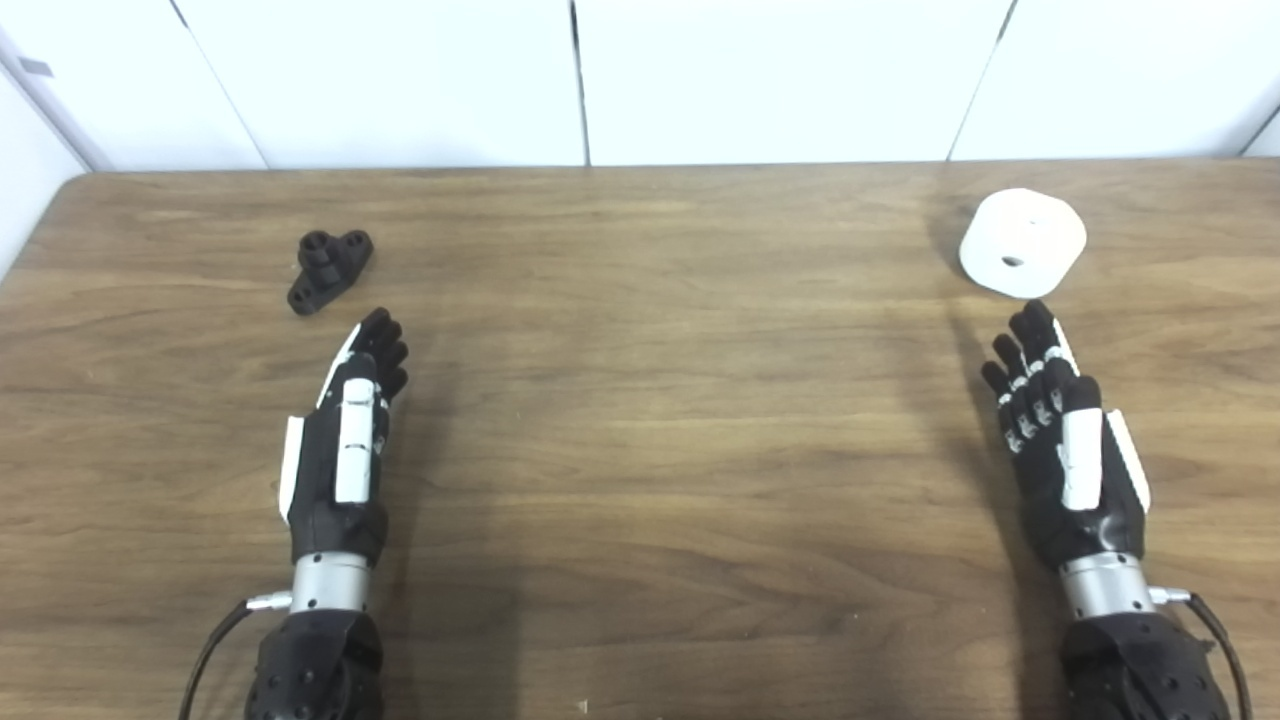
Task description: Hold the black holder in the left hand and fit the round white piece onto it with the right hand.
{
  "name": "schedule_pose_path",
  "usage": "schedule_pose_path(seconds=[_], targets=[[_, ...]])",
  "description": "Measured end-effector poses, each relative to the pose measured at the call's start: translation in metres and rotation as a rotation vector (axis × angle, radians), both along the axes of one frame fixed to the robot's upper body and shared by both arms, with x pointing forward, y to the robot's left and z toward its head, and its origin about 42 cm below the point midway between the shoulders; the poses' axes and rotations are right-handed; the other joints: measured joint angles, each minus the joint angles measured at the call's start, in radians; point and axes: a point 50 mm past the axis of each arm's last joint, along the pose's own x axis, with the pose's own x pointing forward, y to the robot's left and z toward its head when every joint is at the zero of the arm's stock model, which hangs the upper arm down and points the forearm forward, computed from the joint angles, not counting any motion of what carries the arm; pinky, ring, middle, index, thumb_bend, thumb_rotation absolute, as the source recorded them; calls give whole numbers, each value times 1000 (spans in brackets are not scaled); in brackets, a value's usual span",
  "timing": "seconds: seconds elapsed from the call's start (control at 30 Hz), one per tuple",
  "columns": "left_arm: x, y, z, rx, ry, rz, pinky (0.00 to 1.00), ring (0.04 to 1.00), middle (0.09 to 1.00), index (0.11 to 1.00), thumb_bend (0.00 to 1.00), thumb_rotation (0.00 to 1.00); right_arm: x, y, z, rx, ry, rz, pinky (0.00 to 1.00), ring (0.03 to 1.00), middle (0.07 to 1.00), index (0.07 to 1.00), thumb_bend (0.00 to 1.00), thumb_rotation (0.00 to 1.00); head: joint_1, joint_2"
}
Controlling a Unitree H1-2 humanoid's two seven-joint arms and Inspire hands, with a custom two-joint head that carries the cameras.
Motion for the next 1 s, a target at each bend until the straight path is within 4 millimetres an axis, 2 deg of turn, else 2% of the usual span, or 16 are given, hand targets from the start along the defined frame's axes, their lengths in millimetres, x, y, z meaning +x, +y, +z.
schedule_pose_path(seconds=[0.27,0.5,0.6,0.63,0.67,0.73,0.8,0.83,1.0], targets=[[0,0,0,0,0,0,935,925,917,898,527,856,0,0,0,-2,-9,1,982,987,996,981,643,899,0,0],[0,-2,0,12,-1,-3,897,907,908,886,514,857,0,0,0,-2,-11,0,985,991,994,977,641,902,52,-12],[1,-5,1,27,-15,-8,905,909,908,883,523,843,0,-1,0,-3,-10,-1,991,995,997,979,649,899,89,-23],[1,-7,1,26,-17,-10,912,912,910,886,518,844,0,-2,0,-5,-10,-1,991,998,999,982,658,900,141,-40],[1,-8,1,25,-17,-11,918,914,911,886,515,846,0,-2,0,-7,-12,4,988,999,1000,984,657,902,141,-40],[1,-11,0,31,-15,-12,904,903,903,878,509,843,1,-5,0,-18,-15,15,989,1000,1000,985,655,904,217,-63],[2,-14,-1,49,-20,-11,902,900,903,878,489,834,0,-12,0,-37,-16,25,989,1000,1000,991,622,920,218,-63],[2,-16,-2,51,-21,-13,905,901,905,879,495,829,0,-15,0,-41,-18,24,993,1000,1000,993,612,922,244,-74],[3,-25,-11,36,-7,-17,942,915,913,887,560,836,0,-23,0,-48,-15,17,1000,1000,1000,1000,651,949,298,-112]])
